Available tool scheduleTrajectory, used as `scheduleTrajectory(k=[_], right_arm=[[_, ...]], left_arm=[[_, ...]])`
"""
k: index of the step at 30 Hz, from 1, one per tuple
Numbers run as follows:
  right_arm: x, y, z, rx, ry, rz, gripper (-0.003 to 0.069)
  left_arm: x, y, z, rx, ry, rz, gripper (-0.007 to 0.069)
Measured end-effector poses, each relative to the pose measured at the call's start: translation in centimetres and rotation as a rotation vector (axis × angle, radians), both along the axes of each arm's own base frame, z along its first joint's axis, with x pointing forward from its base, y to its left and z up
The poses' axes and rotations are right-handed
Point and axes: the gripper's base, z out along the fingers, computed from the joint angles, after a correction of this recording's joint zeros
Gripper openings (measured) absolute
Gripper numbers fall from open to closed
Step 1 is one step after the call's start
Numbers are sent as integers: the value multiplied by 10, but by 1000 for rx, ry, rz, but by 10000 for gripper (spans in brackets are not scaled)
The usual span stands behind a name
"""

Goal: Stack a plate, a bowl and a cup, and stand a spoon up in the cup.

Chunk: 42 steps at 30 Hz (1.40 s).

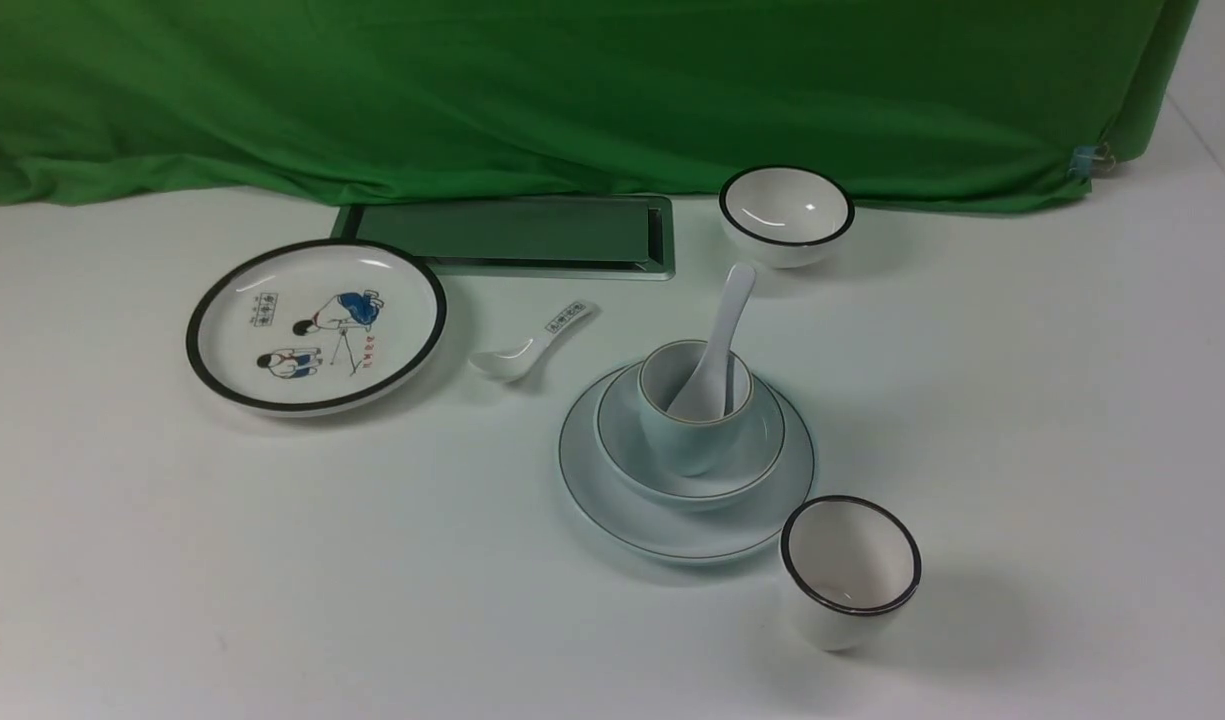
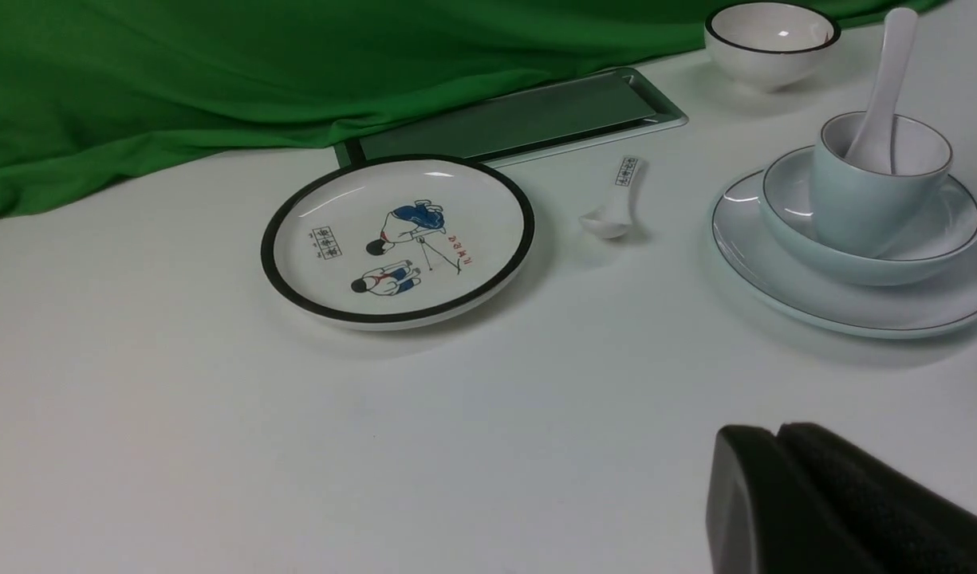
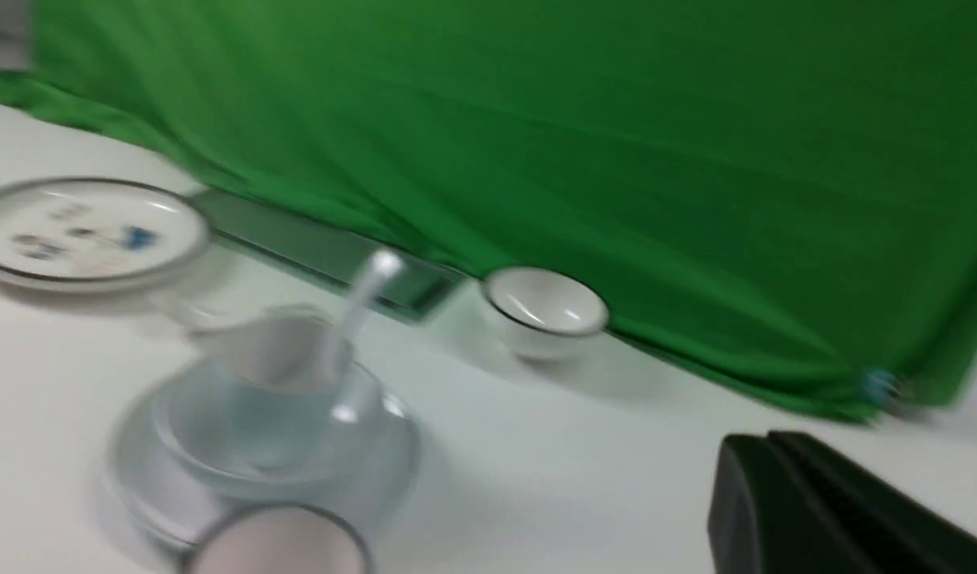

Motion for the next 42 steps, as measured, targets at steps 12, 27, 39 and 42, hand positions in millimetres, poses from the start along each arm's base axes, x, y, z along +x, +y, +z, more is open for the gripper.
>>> scheduleTrajectory(k=[12, 27, 39, 42], right_arm=[[-22, -28, -90, 163, 22, -370, 10], [-24, -30, -103, 193, 152, -419, 11], [-24, -30, -103, 200, 155, -421, 58], [-24, -30, -103, 200, 155, -421, 69]], left_arm=[[0, 0, 0, -1, 1, 0, -29], [0, 0, 0, 2, 0, 1, -29], [0, 0, 0, 2, 0, 1, -29], [0, 0, 0, 2, 0, 1, -29]])
